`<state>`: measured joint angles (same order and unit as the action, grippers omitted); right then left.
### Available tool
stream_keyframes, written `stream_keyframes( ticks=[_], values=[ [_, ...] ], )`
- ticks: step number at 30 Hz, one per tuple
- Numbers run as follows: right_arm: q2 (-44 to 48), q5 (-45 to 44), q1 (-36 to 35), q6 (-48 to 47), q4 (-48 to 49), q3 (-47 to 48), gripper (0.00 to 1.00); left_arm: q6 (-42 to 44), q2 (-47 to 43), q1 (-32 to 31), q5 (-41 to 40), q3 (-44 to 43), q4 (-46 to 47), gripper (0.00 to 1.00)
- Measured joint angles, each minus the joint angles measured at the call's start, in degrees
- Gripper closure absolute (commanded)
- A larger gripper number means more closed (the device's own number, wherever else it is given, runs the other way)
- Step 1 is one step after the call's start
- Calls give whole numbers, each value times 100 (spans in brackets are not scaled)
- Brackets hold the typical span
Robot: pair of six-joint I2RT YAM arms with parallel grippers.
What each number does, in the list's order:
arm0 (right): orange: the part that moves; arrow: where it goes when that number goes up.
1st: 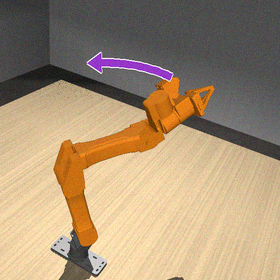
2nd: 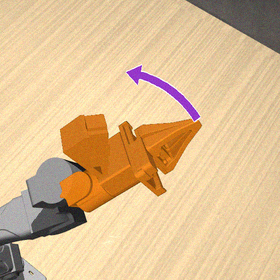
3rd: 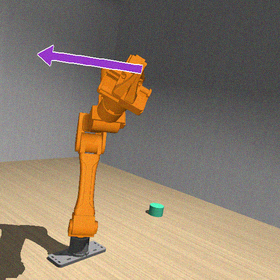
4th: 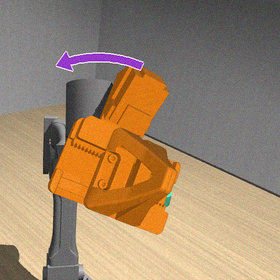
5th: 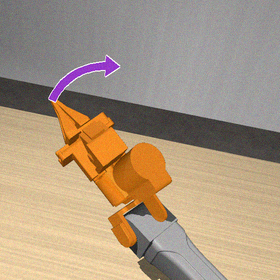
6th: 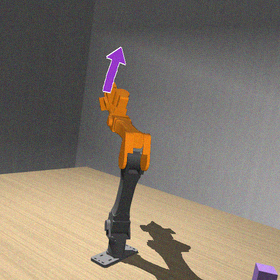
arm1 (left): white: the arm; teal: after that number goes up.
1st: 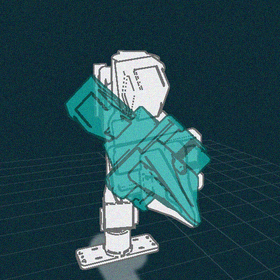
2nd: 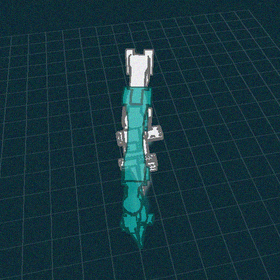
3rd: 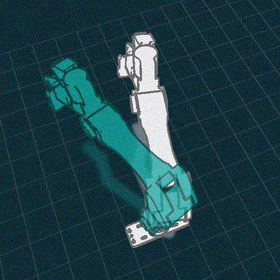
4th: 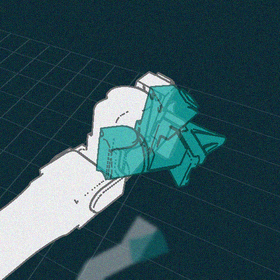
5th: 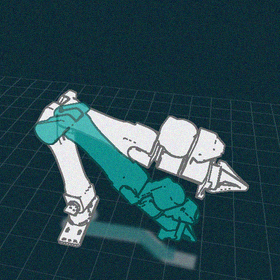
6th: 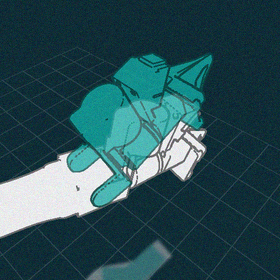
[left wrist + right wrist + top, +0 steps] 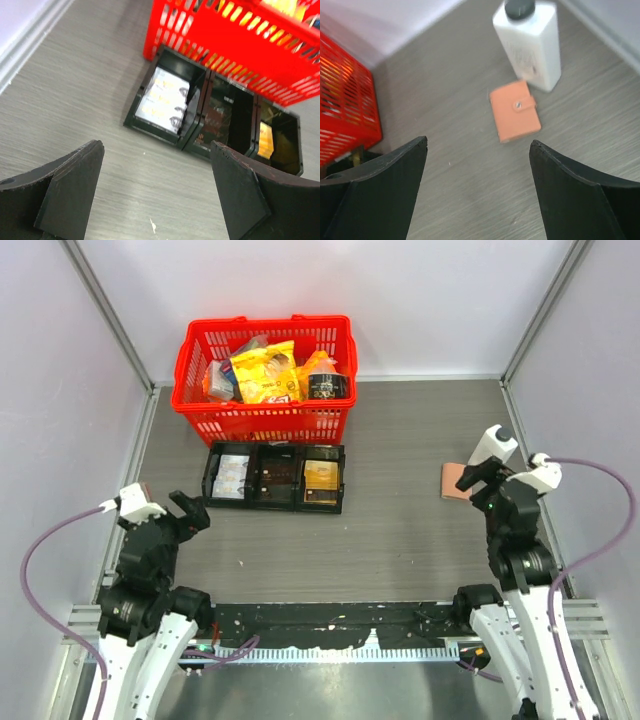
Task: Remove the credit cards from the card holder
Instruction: Open the card holder at the center of the board.
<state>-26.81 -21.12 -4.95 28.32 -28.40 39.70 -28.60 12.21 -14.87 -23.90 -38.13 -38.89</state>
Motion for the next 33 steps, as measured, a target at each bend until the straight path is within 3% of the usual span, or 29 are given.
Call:
stream_keyframes(
  ticks=[6,22,28,33],
  values=[
    [-986,337,-2,678,402,-822,11,-61,363,-4,164,0,-177,8],
    [-1067,-168,319,1340,1840,-1950,8,-70,304,-55,254,0,-197,8],
    [-1958,352,1233,1421,2761,-2026,9,-37,304,-61,254,0,-197,8],
    [-2824,1137,1991,1596,3563,-2232,18,13,304,-66,258,0,-197,8]
  ],
)
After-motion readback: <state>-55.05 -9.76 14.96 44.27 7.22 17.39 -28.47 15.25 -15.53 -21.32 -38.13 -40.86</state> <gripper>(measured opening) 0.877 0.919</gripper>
